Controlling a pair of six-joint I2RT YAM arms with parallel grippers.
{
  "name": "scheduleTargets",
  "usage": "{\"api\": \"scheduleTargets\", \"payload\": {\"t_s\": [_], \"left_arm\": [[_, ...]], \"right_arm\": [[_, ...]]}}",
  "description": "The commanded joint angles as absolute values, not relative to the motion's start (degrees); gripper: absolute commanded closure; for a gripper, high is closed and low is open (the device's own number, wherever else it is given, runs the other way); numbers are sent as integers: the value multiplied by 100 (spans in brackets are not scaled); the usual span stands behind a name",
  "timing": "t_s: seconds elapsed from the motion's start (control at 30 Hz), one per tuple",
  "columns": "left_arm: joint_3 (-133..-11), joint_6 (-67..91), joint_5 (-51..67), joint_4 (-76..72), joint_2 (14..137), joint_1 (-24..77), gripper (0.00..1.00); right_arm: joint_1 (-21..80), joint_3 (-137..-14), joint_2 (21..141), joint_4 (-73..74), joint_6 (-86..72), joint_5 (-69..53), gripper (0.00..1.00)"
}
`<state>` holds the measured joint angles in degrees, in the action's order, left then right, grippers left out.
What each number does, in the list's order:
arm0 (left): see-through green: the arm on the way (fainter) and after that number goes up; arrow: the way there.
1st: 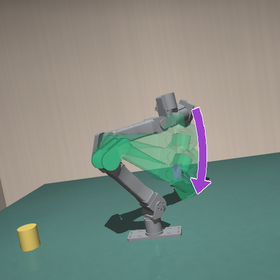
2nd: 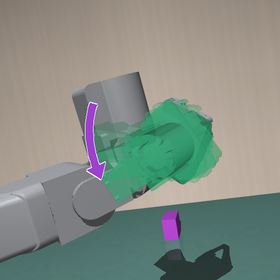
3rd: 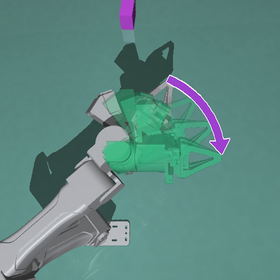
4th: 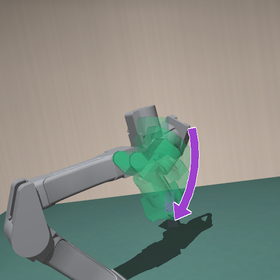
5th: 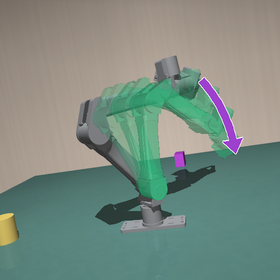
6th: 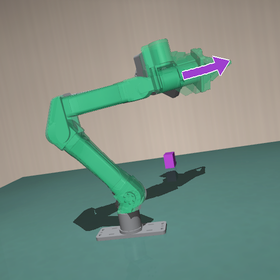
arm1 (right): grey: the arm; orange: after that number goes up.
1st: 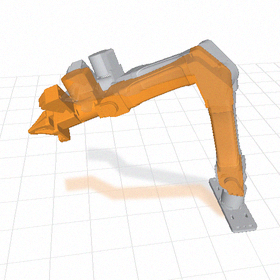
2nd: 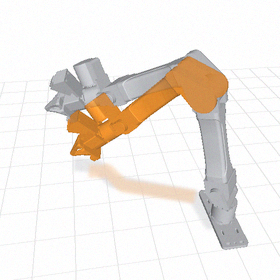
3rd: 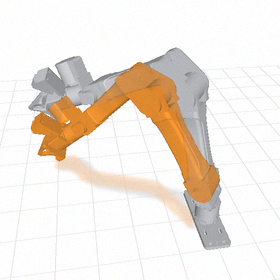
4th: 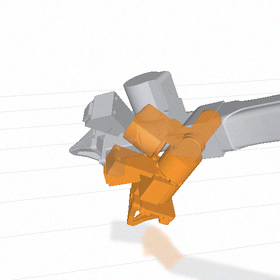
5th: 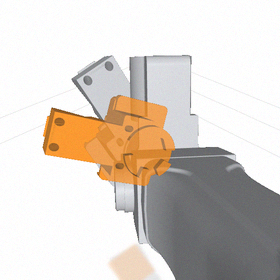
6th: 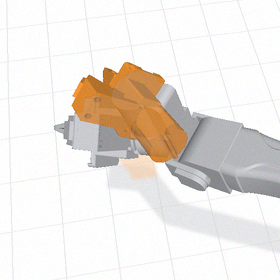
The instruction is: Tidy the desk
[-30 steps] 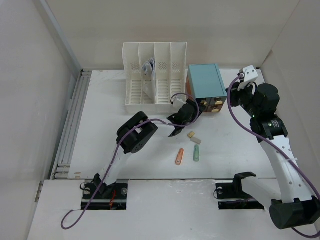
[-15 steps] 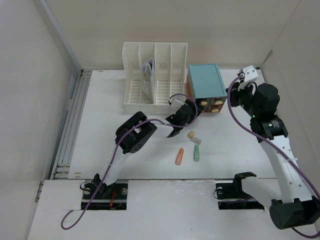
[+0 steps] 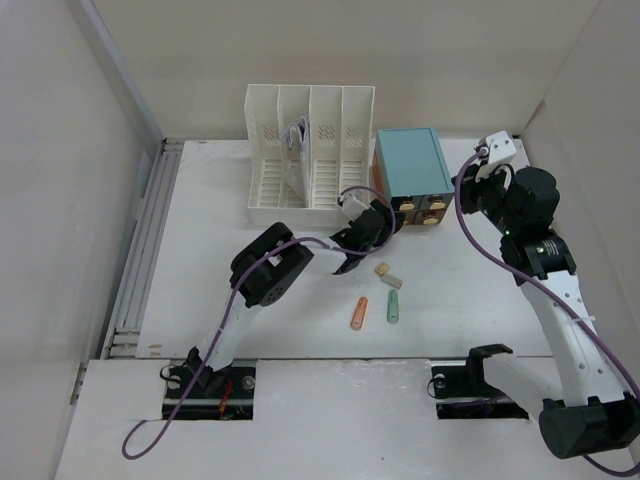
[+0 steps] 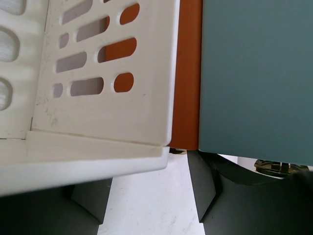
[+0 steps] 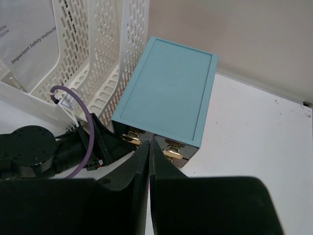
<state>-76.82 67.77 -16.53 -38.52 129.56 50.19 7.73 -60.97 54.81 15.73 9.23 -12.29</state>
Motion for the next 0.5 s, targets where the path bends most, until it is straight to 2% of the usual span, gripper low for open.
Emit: {"api": "scheduleTargets", "payload": {"t_s": [0.0,0.47], "left_arm": [[-7664,6530,-2346,-3692,12761,4896,44],[-7611,6751,-2540,-4043,12762,5071,44]], "right_arm": [[747,-6117,5370,1248,940,-1283,92],[747,-6117,5370,1248,940,-1336,92]]}}
